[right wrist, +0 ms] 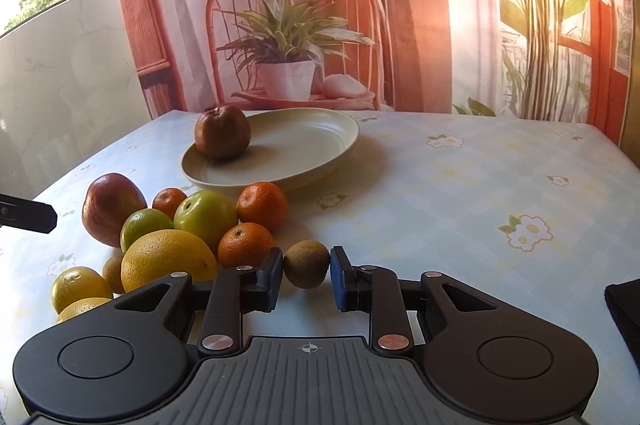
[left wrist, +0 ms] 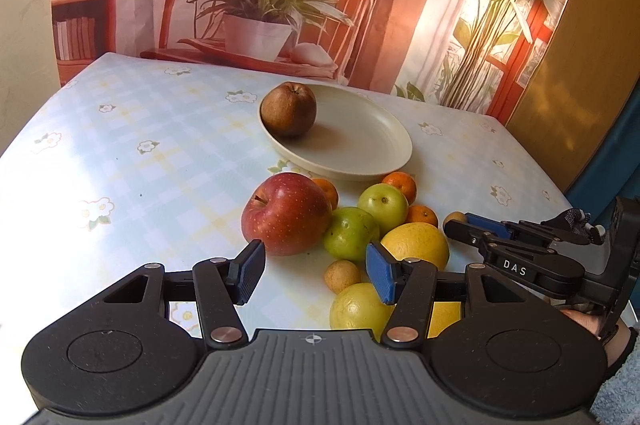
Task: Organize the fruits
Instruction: 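Move the left tool toward the pale green apple while the right tool grasps the kiwi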
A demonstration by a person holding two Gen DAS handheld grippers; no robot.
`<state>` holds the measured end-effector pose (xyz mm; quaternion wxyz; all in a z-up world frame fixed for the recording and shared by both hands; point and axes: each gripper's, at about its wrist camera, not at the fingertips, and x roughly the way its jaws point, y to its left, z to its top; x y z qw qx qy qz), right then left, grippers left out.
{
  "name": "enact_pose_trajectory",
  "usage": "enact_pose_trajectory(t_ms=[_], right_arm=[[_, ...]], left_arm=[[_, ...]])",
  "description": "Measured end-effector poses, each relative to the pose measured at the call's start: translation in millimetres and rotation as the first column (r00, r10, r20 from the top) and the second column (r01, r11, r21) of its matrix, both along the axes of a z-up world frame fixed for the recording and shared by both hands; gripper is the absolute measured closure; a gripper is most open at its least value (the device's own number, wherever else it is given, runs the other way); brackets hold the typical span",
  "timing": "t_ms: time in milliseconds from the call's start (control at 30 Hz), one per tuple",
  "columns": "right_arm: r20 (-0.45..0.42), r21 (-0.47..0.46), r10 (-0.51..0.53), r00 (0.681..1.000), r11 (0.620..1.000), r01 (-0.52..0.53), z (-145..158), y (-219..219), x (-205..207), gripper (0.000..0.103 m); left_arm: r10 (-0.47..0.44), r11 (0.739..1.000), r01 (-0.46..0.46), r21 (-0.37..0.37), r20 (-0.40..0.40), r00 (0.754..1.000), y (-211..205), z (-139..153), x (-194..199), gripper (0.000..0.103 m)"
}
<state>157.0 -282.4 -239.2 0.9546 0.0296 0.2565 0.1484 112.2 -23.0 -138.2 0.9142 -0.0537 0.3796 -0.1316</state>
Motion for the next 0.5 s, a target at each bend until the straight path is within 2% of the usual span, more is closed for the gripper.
enact_pose_trajectory(t_ms=[300,500], right_arm=[[0.002,-0.018,-0.003,1.0,1.0,0.003,-0.2,2.7,1.1,0.08],[0.002,-0.022,0.001,1.0,1.0,-0.001,0.1,3.1,1.3,0.08]], left_arm=[[-0.093,0.995,0.09,-0.037,-0.091,0.991,-13.3,-19.7,4.8,0.045],[-0.106,0.991,0.092,-0.093,-0.167,0.98,-13.6,-36.3,10.5,0.045]])
